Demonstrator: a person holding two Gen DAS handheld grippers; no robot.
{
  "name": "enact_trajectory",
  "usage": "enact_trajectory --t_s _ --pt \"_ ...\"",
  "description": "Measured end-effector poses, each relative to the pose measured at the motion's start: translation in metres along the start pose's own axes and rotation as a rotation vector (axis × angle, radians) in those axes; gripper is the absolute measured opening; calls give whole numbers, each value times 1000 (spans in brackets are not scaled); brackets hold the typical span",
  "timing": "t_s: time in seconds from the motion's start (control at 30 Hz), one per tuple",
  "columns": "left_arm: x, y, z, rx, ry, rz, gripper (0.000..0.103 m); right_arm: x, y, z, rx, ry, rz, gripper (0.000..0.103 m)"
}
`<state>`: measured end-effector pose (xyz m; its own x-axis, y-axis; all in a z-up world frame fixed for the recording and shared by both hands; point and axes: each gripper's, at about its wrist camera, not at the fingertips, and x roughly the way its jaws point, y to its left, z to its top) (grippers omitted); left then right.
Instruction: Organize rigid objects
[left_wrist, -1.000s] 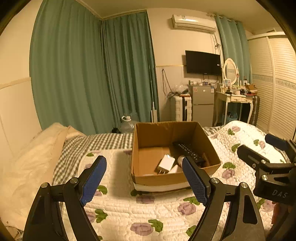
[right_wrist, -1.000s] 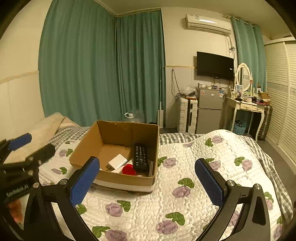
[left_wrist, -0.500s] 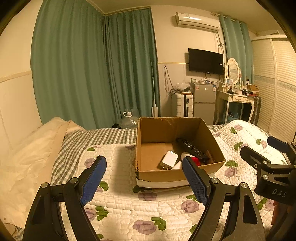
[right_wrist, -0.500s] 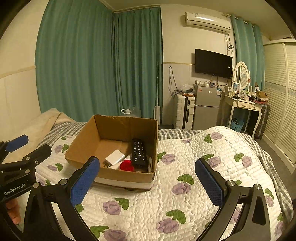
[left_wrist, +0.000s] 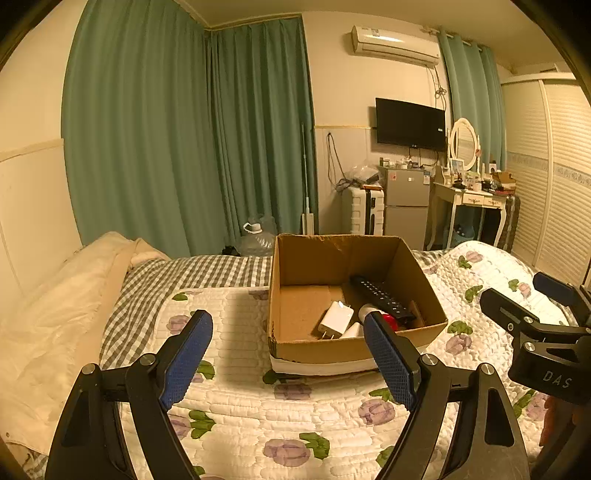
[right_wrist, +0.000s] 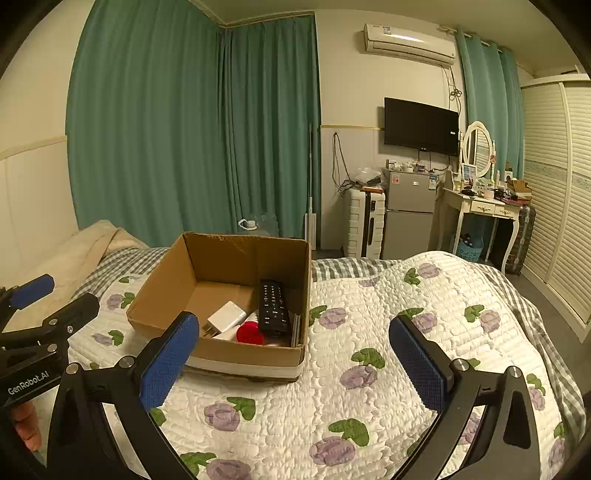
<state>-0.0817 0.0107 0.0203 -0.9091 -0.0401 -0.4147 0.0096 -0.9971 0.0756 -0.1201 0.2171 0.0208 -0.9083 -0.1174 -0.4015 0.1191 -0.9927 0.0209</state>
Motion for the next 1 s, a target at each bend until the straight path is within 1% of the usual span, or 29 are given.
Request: enact_trajectory --t_s 1.0 --pt "1 -4 -2 -1 7 -14 86 4 -1 -1 7 12 -16 103"
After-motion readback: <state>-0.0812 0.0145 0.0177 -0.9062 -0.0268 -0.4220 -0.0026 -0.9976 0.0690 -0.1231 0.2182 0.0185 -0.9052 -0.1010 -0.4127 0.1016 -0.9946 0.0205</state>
